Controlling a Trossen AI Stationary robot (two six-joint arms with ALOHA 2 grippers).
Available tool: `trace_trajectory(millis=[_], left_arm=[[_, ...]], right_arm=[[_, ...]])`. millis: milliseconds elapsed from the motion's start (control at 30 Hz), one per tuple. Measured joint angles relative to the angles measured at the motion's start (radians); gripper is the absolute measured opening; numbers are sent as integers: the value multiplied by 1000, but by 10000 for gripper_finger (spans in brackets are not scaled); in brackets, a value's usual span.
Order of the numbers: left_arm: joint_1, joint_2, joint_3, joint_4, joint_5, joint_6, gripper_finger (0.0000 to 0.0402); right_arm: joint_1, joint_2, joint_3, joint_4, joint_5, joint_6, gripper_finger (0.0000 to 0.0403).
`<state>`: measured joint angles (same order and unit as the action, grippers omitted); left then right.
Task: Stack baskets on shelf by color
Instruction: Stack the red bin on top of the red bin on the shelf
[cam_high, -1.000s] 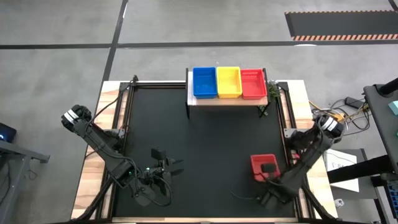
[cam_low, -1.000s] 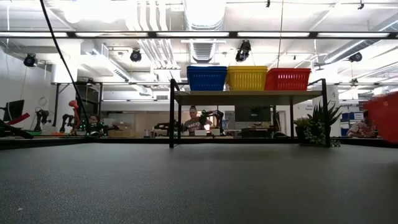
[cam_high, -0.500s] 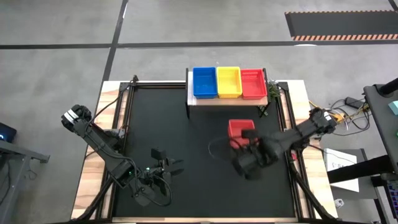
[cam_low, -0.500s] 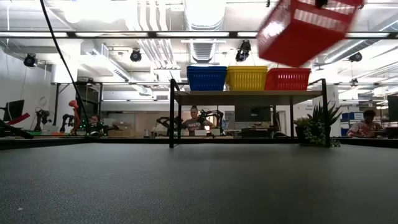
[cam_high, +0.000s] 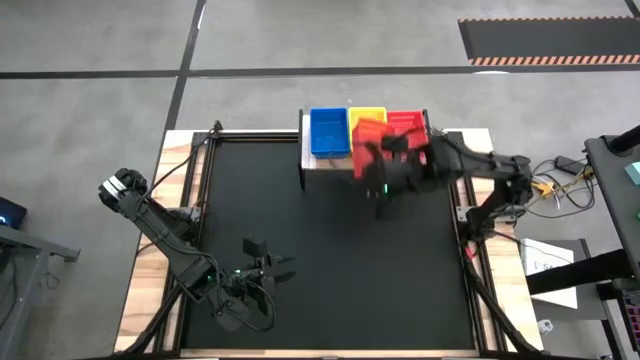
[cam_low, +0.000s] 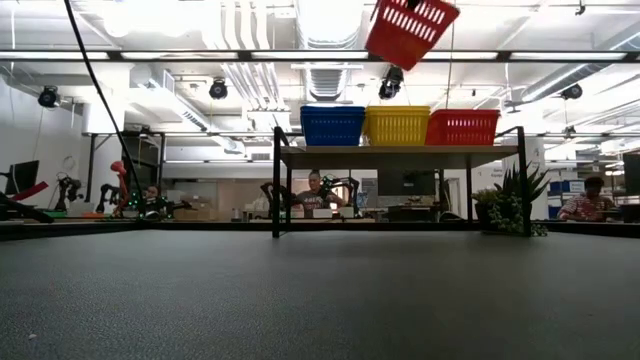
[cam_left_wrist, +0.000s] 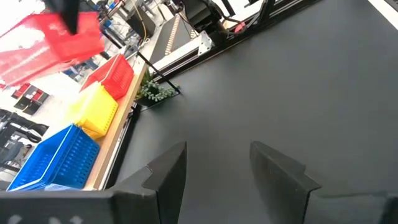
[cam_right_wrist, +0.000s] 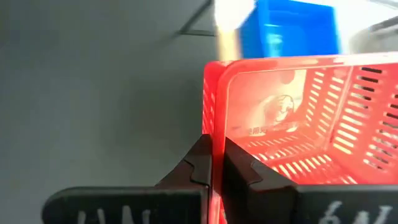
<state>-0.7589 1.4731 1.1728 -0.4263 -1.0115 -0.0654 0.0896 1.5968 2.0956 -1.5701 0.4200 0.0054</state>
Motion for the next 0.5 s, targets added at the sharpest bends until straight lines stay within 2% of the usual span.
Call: trace_trajectory(millis=[200,333,433,500], left_arm=[[0,0,-1,0,0,-5,161],[0,0,-1,0,0,-7,161],[0,0,-1,0,0,-8,161],[0,0,-1,1,0,-8,161]], right_arm=[[-237,-1,1,-1,-20,-207,8],[-411,-1,-26,-2,-150,-320,8],[-502,-1,-43,-2,-169,-380,8],[-543,-6,-50,-2,-226,-426,8]])
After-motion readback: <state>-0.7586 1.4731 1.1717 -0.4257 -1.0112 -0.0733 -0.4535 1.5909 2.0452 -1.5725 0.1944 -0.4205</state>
